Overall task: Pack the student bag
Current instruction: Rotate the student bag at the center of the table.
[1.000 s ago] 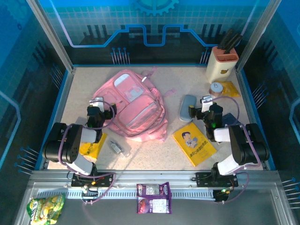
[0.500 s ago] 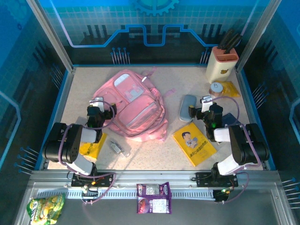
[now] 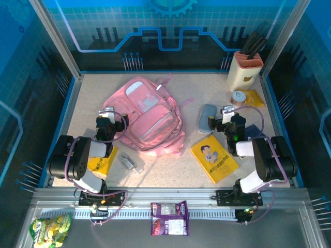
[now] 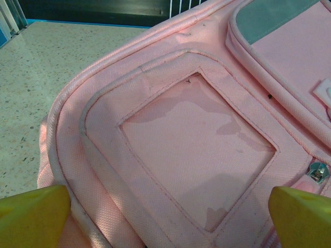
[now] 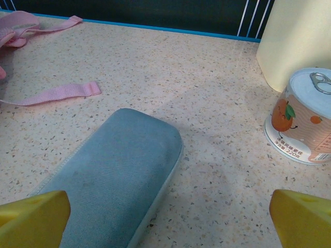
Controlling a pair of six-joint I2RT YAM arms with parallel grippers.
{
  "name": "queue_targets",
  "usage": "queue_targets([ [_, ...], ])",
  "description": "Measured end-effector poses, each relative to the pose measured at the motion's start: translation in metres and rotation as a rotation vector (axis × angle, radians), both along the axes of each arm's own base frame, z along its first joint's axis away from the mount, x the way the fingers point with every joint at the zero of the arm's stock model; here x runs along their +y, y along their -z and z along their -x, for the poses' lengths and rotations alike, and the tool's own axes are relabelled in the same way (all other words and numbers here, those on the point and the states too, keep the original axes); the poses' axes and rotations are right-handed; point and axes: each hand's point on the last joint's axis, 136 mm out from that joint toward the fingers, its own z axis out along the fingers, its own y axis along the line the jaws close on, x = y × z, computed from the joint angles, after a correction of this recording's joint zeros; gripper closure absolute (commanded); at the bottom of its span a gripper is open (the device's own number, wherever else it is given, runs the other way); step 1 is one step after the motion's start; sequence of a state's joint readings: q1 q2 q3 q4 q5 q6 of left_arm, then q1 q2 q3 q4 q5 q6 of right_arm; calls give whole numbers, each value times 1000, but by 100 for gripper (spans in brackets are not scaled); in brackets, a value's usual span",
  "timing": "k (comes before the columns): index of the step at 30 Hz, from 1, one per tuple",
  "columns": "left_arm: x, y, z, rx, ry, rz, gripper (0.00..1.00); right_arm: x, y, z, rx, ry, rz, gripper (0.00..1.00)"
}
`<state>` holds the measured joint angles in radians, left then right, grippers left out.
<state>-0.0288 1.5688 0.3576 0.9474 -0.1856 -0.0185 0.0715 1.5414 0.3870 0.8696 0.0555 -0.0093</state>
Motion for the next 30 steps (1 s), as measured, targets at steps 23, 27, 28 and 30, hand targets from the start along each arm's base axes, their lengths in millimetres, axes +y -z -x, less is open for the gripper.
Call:
queue_targets([
  [23,0,-3,3,-23,1,1,1,-2,-11,4,-28,11,3,0],
  [27,0,-8,17,-57,0,2,1,0,-36,8,-81,10,16,0],
  [28,0,-11,19,-65,0,2,1,1,-43,10,-95,13,18,0],
  [30,0,-21,22,-95,1,3,1,-1,-56,14,-110,24,12,0],
])
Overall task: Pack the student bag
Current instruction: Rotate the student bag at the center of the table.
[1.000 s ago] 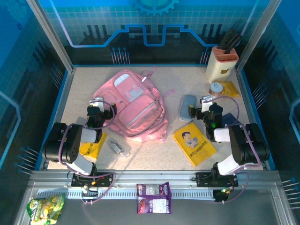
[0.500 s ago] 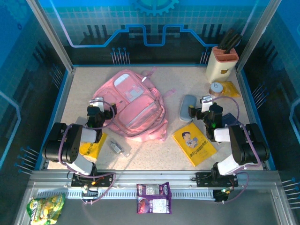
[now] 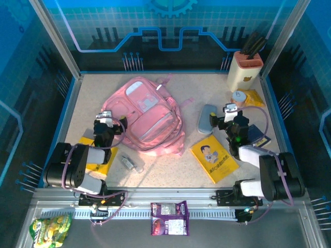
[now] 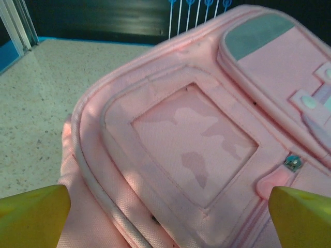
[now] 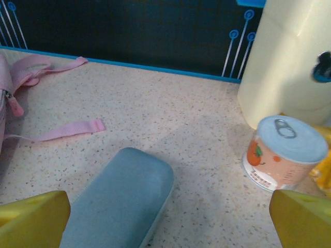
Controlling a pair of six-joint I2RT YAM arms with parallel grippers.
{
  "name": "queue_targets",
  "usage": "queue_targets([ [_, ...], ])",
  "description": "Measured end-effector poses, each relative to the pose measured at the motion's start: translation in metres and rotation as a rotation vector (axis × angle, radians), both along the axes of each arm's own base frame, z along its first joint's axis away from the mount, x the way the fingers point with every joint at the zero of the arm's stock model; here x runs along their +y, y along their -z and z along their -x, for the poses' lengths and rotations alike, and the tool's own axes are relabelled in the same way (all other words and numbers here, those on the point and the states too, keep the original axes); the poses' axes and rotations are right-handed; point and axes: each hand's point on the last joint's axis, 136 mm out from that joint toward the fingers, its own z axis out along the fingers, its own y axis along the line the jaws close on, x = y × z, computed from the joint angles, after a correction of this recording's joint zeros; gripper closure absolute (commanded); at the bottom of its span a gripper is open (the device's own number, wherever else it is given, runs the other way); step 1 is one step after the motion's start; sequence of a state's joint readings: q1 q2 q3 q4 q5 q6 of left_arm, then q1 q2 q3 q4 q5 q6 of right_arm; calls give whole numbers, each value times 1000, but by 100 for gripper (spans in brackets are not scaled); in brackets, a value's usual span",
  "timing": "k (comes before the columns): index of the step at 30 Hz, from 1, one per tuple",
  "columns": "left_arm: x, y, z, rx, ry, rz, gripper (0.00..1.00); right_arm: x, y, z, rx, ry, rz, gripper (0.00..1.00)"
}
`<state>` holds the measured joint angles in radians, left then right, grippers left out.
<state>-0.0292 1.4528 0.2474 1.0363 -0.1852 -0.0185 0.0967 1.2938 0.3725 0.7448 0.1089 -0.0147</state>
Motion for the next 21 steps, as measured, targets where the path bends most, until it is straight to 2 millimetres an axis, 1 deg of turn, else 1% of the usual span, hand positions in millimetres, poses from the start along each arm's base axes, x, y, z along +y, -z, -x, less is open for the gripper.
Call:
queue_targets([
  [1,0,-6,1,-18,0,0,1,-1,-4,2,4,11,-10,0],
  [4,-1,-34,5,-80,4,3,1,-5,-25,4,14,47,-73,0],
  [6,-1,-52,9,-109,5,17,1,-9,-41,4,21,95,-156,0],
  [8,-3,-70,14,-130,11,44,1,-15,-51,6,32,139,-237,0],
  [10,-4,-87,17,-154,13,87,1,-22,-51,10,54,168,-298,0],
  [11,-4,-97,19,-167,8,123,1,-26,-48,14,76,185,-340,0],
  [13,-4,-110,24,-186,0,181,1,-32,-42,18,110,205,-408,0],
  [15,-4,-114,31,-186,-11,239,1,-32,-32,22,161,214,-471,0],
  [17,-3,-109,36,-159,-32,296,1,-26,-21,25,227,202,-509,1],
  [19,0,-99,40,-117,-69,365,1,-17,-12,26,302,176,-542,0],
  [21,0,-84,44,-53,-99,427,1,-8,-6,26,352,142,-562,0],
])
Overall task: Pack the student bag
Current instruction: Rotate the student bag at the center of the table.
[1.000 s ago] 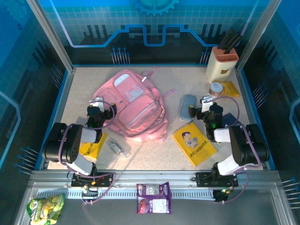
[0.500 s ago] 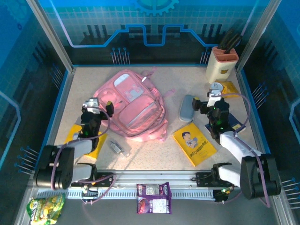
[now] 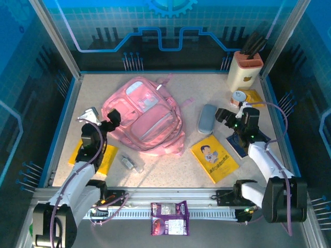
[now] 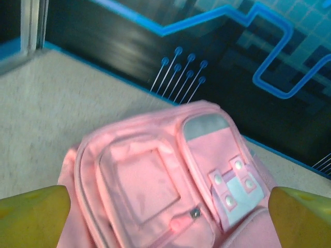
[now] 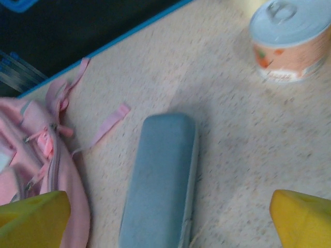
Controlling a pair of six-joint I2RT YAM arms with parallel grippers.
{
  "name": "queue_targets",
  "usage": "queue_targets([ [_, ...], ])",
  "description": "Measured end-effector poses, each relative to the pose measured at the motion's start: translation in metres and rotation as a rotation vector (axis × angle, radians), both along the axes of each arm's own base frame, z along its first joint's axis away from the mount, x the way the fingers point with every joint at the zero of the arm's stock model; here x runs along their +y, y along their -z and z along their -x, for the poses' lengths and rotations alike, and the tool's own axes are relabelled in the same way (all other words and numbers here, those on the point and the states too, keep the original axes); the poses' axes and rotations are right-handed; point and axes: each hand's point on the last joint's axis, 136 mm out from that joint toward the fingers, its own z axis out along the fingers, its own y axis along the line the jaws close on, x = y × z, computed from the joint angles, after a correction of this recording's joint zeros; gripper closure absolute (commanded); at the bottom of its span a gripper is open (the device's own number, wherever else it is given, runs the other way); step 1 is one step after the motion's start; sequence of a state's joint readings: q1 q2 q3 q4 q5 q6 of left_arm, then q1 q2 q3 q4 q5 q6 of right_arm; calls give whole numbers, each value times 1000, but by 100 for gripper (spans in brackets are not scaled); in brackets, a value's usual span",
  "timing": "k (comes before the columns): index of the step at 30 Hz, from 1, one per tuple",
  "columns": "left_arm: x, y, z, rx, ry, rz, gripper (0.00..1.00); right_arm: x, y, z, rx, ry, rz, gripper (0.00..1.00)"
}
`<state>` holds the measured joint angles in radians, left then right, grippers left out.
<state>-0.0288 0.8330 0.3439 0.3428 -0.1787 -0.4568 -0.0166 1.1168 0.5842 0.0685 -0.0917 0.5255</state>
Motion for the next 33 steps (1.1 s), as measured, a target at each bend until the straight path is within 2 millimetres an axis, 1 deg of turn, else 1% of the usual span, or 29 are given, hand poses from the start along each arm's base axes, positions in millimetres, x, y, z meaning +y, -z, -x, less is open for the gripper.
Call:
queue_targets([
  [1,0,8,2,44,-7,34,1,4,2,1,17,-20,-12,0],
  [3,-4,17,6,108,-5,97,1,12,5,5,46,-54,-30,0],
  [6,-15,23,10,172,23,210,1,23,8,11,88,-98,-45,0],
  [8,-25,28,14,211,52,286,1,35,7,14,121,-146,-49,0],
  [11,-42,39,22,289,93,390,1,63,5,14,166,-246,-56,0],
  [12,-48,43,26,322,103,416,1,75,5,15,179,-287,-59,0],
  [16,-72,51,39,422,138,487,1,123,15,26,259,-439,-53,0],
  [18,-80,57,45,462,144,508,1,147,22,32,296,-508,-43,0],
  [22,-86,70,49,525,125,545,1,181,36,40,358,-599,-29,4],
  [24,-86,78,49,557,108,559,1,192,42,39,380,-621,-25,6],
  [27,-87,93,49,607,91,558,1,203,53,35,410,-639,-22,12],
  [30,-88,110,49,667,71,549,1,211,68,28,445,-644,-19,17],
  [33,-89,123,44,699,62,542,1,216,81,22,469,-647,-14,24],
])
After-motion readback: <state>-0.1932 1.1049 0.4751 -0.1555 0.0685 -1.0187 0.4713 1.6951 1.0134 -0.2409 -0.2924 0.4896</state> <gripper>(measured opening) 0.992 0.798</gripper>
